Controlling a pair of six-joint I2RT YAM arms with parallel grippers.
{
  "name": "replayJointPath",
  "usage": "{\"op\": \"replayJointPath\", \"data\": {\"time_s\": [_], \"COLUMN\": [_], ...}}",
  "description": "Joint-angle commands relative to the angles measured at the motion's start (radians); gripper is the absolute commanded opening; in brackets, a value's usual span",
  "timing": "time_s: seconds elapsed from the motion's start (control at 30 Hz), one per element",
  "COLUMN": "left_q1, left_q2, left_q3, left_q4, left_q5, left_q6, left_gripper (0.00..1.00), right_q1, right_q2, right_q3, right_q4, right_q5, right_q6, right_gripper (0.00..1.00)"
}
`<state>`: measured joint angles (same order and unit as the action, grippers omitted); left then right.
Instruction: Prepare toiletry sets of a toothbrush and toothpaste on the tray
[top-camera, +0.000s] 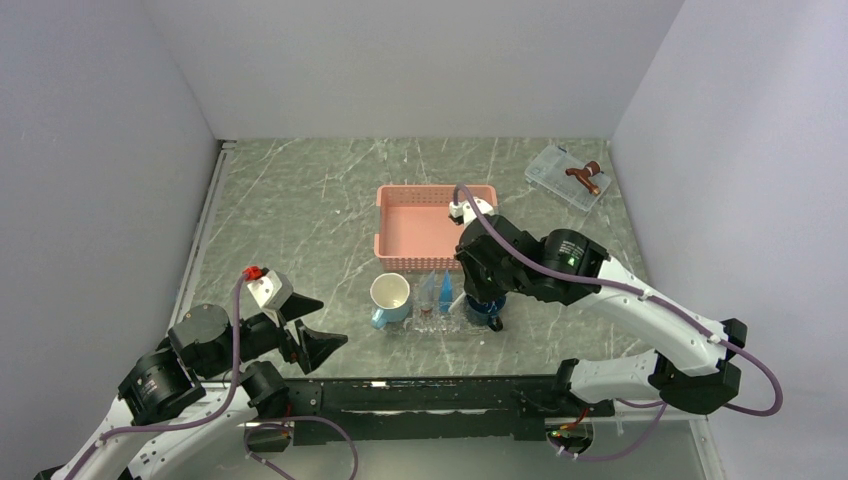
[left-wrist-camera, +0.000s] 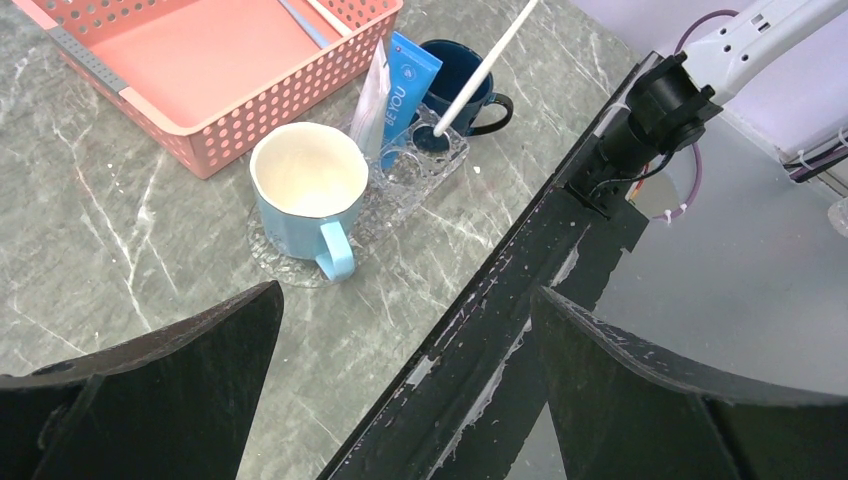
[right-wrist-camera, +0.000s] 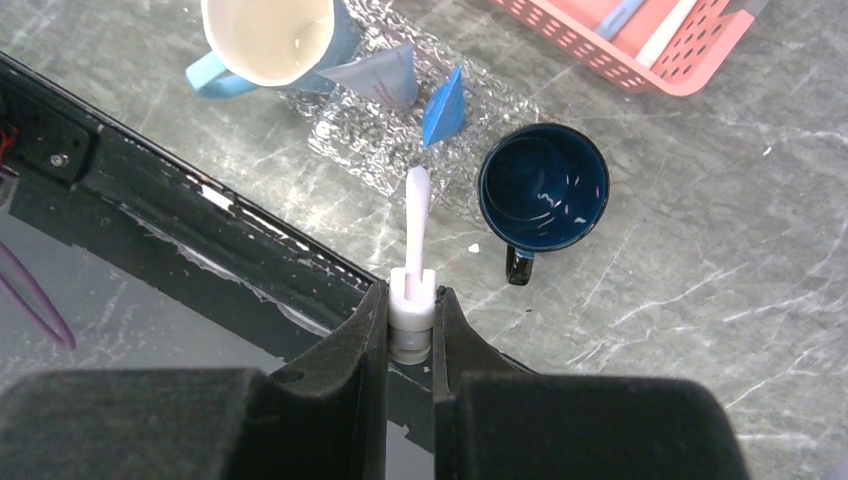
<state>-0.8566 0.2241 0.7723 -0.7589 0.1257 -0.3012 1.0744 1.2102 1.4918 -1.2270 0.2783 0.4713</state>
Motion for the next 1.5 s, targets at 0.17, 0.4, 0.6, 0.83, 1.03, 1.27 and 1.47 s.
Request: {"op": "replayJointPath", "data": {"time_s": [0.17,0.4,0.6,0.83,1.03,1.27,1.47], "left_q1": [0.001,0.002,0.002,0.002,0.002,0.002,0.002], "left_q2": [0.002,0.006,0.010,0.015,0.019,0.020,0.020], "left_q3": [-0.004,-0.002,-0.003,-0.002,-0.002,-0.002,-0.002], "left_q4": [0.044,0.042,0.043,0.042,0.041,0.041,0.041], "left_q5": [-0.015,-0.020,-0.022,-0.021,-0.024,-0.025,-0.025], "left_q6": [-0.007,-0.009,-0.009,-0.007,-0.009,-0.009,-0.009], "left_gripper": [0.99,1.00,0.99,0.99,0.99,1.00,0.99], "right_q1": [-0.004,-0.004,-0.004,-0.003,-0.003,-0.001,0.002], "right_q2": [-0.061,-0.092,-0.138,-0.160,-0.172,-0.195,-0.214], "right_q3": [-0.143,-0.203,-0.297,-0.371,-0.423,-0.470,-0.504], "right_q4": [0.138,0.197,0.305,0.375,0.419,0.466,0.502], "right_q5": [0.001,0.024,0.044,0.039,0.060,0.063,0.060], "right_q6": [0.010,0.009,0.007,0.001,0.003,0.010,0.012], "right_gripper": [0.00,0.00,0.00,0.00,0.00,0.00,0.00]}}
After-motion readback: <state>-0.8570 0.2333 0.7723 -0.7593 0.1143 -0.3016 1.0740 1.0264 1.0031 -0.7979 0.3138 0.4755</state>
